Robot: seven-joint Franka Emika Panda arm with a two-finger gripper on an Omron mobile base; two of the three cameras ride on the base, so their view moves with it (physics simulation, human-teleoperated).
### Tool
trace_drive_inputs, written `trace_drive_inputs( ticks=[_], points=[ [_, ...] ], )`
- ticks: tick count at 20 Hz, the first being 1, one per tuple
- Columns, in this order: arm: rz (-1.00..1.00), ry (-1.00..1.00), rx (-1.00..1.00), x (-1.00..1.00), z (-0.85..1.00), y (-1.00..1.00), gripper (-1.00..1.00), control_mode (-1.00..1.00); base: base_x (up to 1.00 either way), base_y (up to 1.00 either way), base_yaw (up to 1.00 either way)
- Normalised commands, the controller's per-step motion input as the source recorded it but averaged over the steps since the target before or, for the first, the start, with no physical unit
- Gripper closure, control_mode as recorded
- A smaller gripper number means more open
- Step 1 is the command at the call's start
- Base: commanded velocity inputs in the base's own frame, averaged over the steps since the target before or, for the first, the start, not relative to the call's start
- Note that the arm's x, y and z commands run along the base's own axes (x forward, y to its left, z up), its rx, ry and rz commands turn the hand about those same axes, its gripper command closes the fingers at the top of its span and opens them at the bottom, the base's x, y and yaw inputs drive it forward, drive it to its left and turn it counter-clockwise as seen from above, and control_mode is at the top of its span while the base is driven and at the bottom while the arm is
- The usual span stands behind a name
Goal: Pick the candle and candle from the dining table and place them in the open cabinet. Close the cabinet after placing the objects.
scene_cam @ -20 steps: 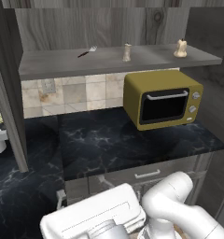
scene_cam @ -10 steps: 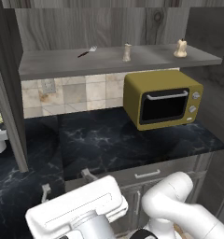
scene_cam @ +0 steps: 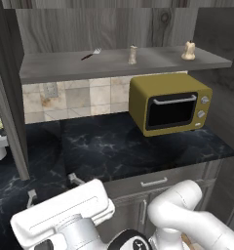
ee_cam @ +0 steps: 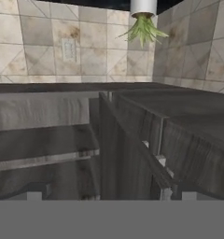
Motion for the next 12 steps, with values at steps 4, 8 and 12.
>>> trace_drive_inputs(
  ticks=[4,8,12],
  points=[
    [0.00,-0.01,-0.02,0.10,-0.03,0.26,-1.00,-1.00,0.00,0.00,0.00],
    [0.00,-0.03,-0.03,0.14,-0.05,0.22,-1.00,-1.00,0.00,0.00,0.00],
    [0.00,-0.04,-0.04,0.22,-0.09,0.19,-1.00,-1.00,0.00,0.00,0.00]
  ],
)
